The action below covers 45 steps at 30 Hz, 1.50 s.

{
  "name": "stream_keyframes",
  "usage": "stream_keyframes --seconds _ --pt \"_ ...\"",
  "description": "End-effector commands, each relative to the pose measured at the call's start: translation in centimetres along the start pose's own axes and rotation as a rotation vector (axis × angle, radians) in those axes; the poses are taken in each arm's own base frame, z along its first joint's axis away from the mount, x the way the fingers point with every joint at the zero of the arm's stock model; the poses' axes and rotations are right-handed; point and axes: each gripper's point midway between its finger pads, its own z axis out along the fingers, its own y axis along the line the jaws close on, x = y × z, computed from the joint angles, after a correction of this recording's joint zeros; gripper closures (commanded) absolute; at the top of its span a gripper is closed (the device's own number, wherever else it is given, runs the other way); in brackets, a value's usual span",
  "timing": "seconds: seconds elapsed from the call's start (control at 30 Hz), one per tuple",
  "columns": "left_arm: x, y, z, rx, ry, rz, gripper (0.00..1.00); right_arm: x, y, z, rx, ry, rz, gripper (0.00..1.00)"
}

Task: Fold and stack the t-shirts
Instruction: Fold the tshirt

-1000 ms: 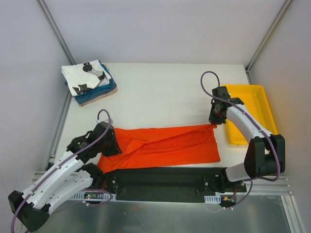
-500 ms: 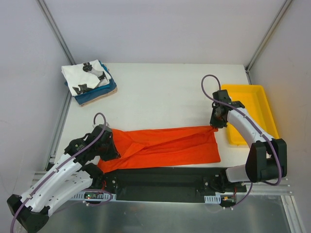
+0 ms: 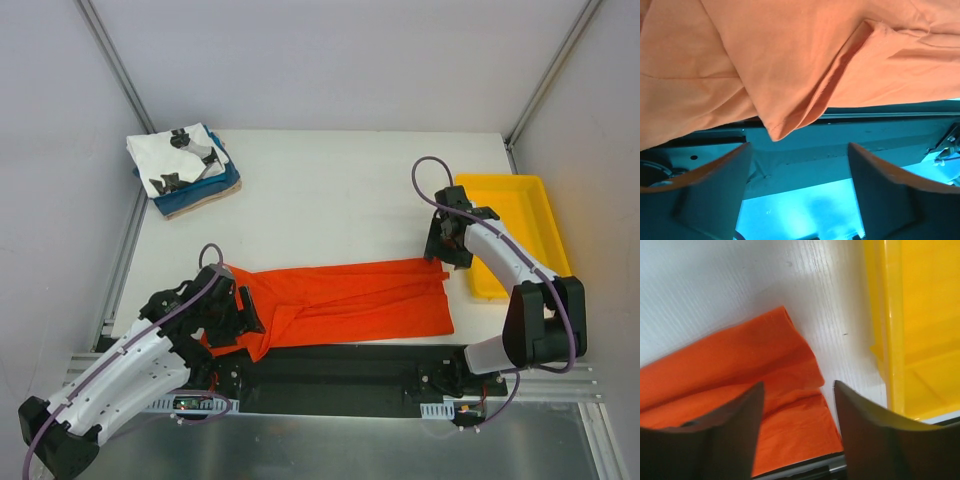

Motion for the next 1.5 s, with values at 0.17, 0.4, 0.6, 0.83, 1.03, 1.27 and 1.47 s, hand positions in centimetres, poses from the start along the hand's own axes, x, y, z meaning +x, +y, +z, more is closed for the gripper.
stream_keyframes --seconds 0.17,0.4,0.6,0.83,1.03,1.27,1.47 --pt "-3.8 -1.7 -1.5 -0.032 -0.14 0.07 0.01 -0.6 0.7 -2.4 -0.056 -0.049 -0.023 0.08" --pt "-8.5 0.1 -1.3 -0.247 -0.296 0.04 0.01 1.6 9.0 -6.7 -0.349 -0.109 -0.247 0.04" --pt "-11.8 0.2 0.5 -0.135 -0.31 -0.083 0.08 6.2 17.7 -10.5 -0.668 -0.139 -0.284 0.04" --pt "-14.1 3.9 3.2 -0.244 -0.336 -0.224 0.27 13.0 29.0 -13.9 -0.922 -0.087 -0.58 0.06" --pt "-15.0 4.0 5.3 -0.188 -0.307 -0.242 0.43 15.1 34.7 -15.3 -0.986 -0.045 -0.671 0.13" --pt "-15.3 4.5 6.5 -0.176 -0.26 -0.259 0.79 16.9 38.4 -12.7 -0.95 -0.076 -0.785 0.25" --pt "-15.2 4.6 6.6 -0.173 -0.251 -0.261 0.83 19.5 40.1 -12.7 -0.998 -0.034 -0.892 0.3"
